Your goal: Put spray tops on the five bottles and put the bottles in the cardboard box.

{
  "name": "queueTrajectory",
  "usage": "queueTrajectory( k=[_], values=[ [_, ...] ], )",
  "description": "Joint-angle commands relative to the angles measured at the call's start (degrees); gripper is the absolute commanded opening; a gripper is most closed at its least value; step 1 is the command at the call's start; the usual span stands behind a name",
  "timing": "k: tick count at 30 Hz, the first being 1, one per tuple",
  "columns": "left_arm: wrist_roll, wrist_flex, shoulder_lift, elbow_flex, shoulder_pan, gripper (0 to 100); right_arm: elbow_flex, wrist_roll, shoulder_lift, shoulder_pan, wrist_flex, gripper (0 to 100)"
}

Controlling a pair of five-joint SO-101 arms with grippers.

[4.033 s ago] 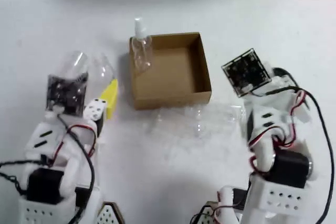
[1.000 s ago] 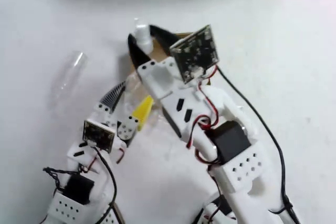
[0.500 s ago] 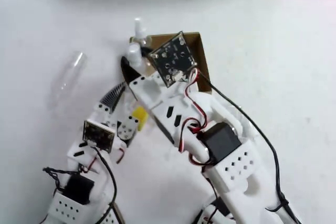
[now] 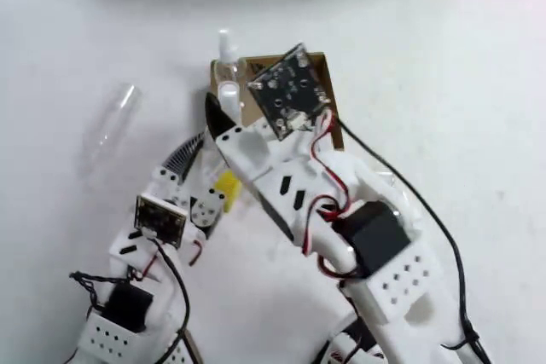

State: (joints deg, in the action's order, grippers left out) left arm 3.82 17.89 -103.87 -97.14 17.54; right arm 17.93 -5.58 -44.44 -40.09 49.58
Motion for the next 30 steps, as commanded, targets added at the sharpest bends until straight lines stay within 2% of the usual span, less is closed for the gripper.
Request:
queueTrajectory(
  k=[1, 7, 11, 14, 18, 30],
  values=[
    [0.35, -2.02, -0.92, 0.09, -0.48, 2, -6.95, 0.35, -0.22, -0.22, 1.01, 19.4],
    [0.35, -2.02, -0.92, 0.09, -0.48, 2, -8.53, 0.35, -0.13, -0.13, 1.98, 17.8],
    [0.35, -2.02, -0.92, 0.09, -0.48, 2, -8.70, 0.35, 1.98, 0.13, 1.63, 1.5],
    [0.35, -2.02, -0.92, 0.09, -0.48, 2, -8.70, 0.44, 4.79, 1.63, 1.63, 5.2],
    [0.35, -2.02, -0.92, 0.09, -0.48, 2, -8.44, 0.44, 7.52, 3.30, 2.42, 1.1],
    [0.35, -2.02, -0.92, 0.09, -0.48, 2, -13.10, 0.44, 8.04, 3.38, 5.67, 1.5]
  ],
)
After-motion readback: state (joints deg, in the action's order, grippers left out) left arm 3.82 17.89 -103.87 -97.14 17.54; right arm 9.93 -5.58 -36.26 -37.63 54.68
